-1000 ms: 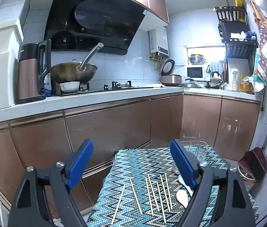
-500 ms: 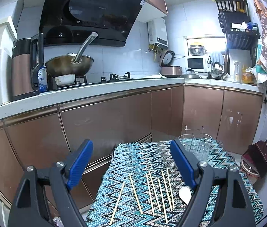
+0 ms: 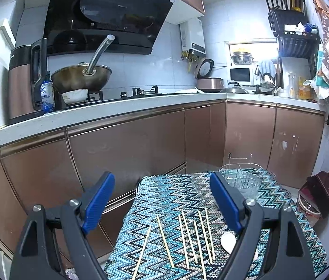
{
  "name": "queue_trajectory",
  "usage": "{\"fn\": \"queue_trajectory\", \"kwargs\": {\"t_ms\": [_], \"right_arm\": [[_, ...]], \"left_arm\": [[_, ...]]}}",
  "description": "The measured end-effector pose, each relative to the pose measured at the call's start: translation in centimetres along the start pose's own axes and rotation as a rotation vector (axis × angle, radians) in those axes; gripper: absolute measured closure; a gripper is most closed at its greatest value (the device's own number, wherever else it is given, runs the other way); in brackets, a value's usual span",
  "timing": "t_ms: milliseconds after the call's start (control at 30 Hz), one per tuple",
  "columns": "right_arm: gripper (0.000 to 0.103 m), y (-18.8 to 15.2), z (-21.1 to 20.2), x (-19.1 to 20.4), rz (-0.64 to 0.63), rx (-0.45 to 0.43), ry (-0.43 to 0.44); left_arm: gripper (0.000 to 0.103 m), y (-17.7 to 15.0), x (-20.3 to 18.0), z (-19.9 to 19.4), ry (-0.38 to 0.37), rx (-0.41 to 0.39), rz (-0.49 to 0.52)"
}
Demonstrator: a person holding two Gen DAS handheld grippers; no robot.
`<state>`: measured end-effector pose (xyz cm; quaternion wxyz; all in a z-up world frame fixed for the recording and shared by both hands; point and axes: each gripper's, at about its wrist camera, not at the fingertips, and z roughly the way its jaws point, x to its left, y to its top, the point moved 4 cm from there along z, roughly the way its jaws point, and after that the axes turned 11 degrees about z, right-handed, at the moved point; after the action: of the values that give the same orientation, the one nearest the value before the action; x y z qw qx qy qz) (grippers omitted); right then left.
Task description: Organize utensils
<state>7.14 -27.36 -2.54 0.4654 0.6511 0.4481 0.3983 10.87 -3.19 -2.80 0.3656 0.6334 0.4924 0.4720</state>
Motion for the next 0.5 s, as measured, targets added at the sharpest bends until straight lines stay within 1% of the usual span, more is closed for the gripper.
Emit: {"fn": "queue_trajectory", "kwargs": {"t_ms": [200, 500], "right_arm": [[0.000, 0.0, 0.2, -0.1, -0.005, 0.005, -0.003], [0.000, 0.1, -0.2, -0.5, 0.008, 0.002, 0.001]], "left_arm": [[0.020, 0.3, -0.2, 0.0, -0.011, -0.007, 0.002], [0.020, 0.8, -0.6, -0.9, 0.006, -0.025, 0.022]]}}
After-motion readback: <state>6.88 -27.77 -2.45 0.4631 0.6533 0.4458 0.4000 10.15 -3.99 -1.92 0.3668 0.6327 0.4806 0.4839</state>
